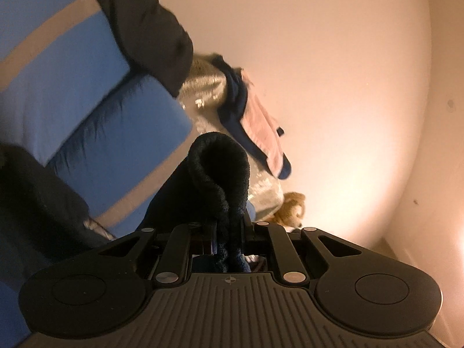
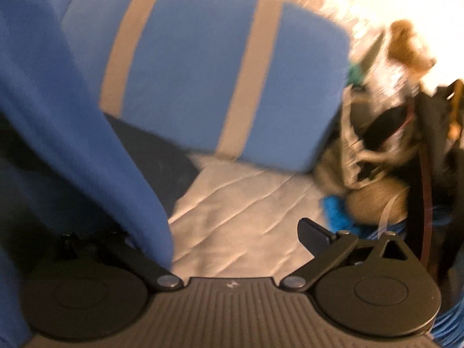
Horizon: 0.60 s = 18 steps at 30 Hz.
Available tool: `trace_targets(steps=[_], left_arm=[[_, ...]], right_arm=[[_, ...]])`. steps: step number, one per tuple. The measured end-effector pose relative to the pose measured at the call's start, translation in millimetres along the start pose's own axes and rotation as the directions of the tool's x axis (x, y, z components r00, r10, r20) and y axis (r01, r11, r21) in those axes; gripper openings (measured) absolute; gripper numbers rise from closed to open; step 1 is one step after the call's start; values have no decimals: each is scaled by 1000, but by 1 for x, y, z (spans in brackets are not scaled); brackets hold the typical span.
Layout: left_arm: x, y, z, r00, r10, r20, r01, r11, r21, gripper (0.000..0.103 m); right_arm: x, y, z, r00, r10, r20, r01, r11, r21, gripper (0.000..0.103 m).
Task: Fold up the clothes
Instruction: 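Hold the sleeve cuff up with the left gripper while the right gripper opens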
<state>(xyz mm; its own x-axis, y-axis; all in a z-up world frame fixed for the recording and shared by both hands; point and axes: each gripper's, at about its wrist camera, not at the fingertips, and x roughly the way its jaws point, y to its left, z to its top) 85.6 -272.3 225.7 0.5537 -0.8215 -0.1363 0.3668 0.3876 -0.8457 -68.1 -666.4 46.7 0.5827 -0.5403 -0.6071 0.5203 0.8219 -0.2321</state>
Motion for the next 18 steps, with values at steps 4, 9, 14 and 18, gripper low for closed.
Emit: trace_targets(steps=[4, 9, 14, 18], left_arm=[[-6, -1, 14, 999, 33, 31, -34, 999, 12, 13], [-21, 3, 31, 996, 68, 62, -69, 997, 16, 13], [-31, 16, 39, 991, 104, 86, -105, 995, -1, 13], [-36, 23, 42, 985, 149, 92, -151, 989, 13, 13]], right_arm=[[10, 8, -1, 991, 118, -65, -113, 991, 72, 103], [16, 1, 3, 980, 140, -138, -130, 988, 80, 103], [1, -17, 18, 983, 154, -98, -150, 988, 46, 103], [-1, -35, 24, 966, 239, -101, -230, 969, 90, 103]])
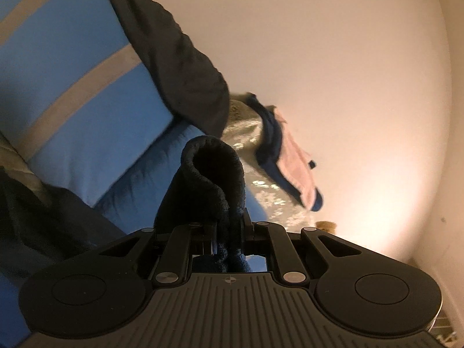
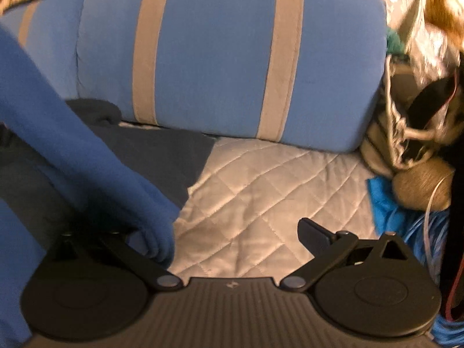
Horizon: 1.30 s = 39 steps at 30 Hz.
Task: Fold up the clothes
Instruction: 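Hold the sleeve cuff up with the left gripper while the right gripper opens, then lower the navy sleeve cuff with the left gripper onto the folded hoodie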
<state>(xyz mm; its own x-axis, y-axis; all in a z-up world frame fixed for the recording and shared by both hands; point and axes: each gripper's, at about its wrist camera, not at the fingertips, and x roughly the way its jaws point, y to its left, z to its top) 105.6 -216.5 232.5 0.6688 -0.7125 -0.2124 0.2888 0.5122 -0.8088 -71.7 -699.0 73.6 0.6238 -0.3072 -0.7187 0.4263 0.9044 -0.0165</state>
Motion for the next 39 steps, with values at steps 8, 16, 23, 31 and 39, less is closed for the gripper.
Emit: trace_targets(steps=[8, 16, 23, 31, 39], left_arm=[[-3, 18, 3, 999, 41, -8, -42, 998, -55, 13], [-6, 17, -2, 999, 37, -24, -38, 998, -55, 13], [-13, 20, 2, 998, 53, -43, -55, 997, -52, 13], [-34, 60, 2, 981, 159, -111, -164, 986, -35, 13], [-55, 96, -18, 935, 274, -225, -257, 961, 101, 13]], right_arm=[[26, -43, -22, 950, 310, -30, -279, 889, 363, 103], [28, -11, -31, 942, 334, -19, -323, 922, 214, 103], [20, 36, -32, 994, 109, 33, -105, 990, -92, 101], [8, 12, -30, 991, 81, 107, -70, 992, -107, 69], [7, 25, -43, 985, 132, 107, -105, 969, -225, 27]])
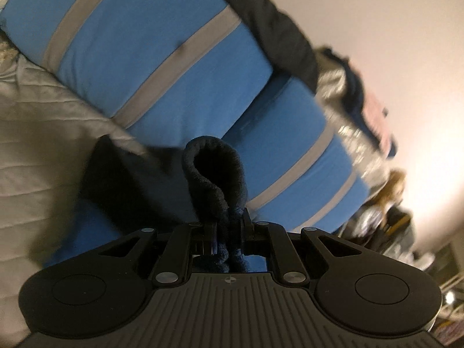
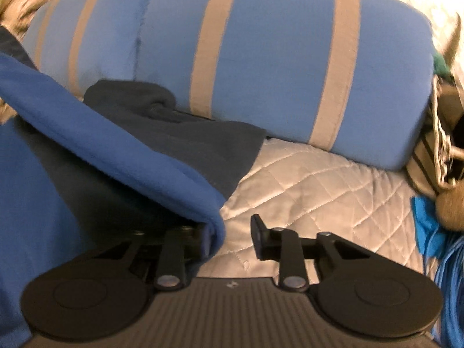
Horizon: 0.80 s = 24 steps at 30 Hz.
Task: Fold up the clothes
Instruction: 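Lower the navy sleeve cuff with the left gripper onto the folded hoodie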
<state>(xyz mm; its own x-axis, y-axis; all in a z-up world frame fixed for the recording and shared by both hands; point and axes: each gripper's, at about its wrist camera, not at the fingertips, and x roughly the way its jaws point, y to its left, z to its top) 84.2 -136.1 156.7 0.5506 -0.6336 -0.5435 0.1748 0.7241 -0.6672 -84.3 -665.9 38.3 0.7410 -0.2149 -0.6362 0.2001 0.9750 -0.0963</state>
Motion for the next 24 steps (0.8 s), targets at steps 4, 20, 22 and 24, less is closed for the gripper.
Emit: trace_targets(steps=[4, 20, 22, 24], left_arm=[[-2, 22, -15, 997, 36, -75, -33, 999, 39, 13], [24, 103, -86, 940, 160, -302, -113, 980, 164, 15], [27, 108, -94, 936, 156, -316, -109, 981, 163, 15], [26, 113, -98, 937, 138, -322, -93, 984, 151, 15]], right_arm=[[-4, 12, -3, 999, -31, 9, 31, 997, -77, 27], [-6, 16, -4, 999, -32, -4, 32, 998, -59, 30], [-5, 14, -6, 1000, -29, -13, 28, 999, -38, 30], [-3, 14, -9, 999, -37, -20, 36, 998, -48, 31]])
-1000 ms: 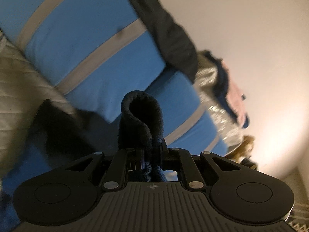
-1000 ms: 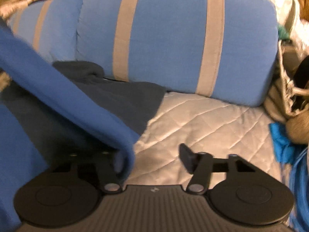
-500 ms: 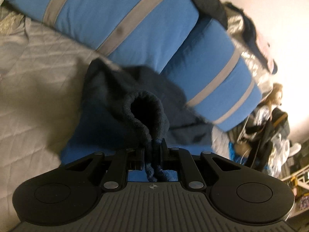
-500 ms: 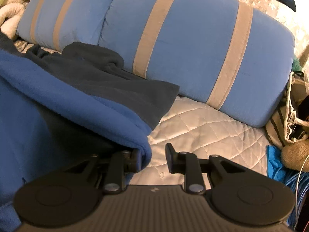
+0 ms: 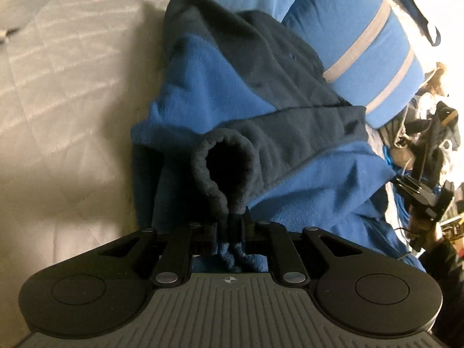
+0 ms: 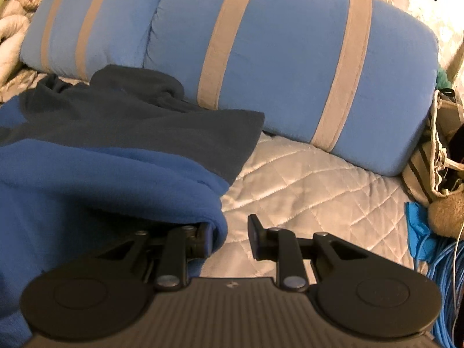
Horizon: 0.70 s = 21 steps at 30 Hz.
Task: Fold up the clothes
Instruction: 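Lower the navy sleeve cuff with the left gripper onto the folded hoodie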
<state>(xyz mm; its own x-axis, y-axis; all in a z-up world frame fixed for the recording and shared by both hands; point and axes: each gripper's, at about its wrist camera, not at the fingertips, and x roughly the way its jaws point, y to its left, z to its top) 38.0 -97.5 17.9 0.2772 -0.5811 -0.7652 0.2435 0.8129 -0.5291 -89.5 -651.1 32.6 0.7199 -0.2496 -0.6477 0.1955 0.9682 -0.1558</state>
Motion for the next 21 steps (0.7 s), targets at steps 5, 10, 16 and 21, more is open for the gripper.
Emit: trace_targets(steps=[5, 10, 16, 21], left_arm=[[-6, 12, -5, 1000, -23, 6, 23, 999, -47, 17], [-7, 13, -7, 1000, 7, 25, -5, 997, -78, 29], [-20, 12, -10, 997, 38, 66, -32, 996, -88, 37], [-31, 10, -14, 994, 61, 86, -54, 995, -85, 41]], right_arm=[[3, 9, -4, 999, -51, -4, 50, 997, -60, 46], [6, 17, -7, 992, -121, -25, 117, 986, -123, 72], [-11, 15, -11, 996, -90, -24, 85, 985, -150, 92], [-26, 18, -15, 997, -72, -10, 68, 979, -191, 93]])
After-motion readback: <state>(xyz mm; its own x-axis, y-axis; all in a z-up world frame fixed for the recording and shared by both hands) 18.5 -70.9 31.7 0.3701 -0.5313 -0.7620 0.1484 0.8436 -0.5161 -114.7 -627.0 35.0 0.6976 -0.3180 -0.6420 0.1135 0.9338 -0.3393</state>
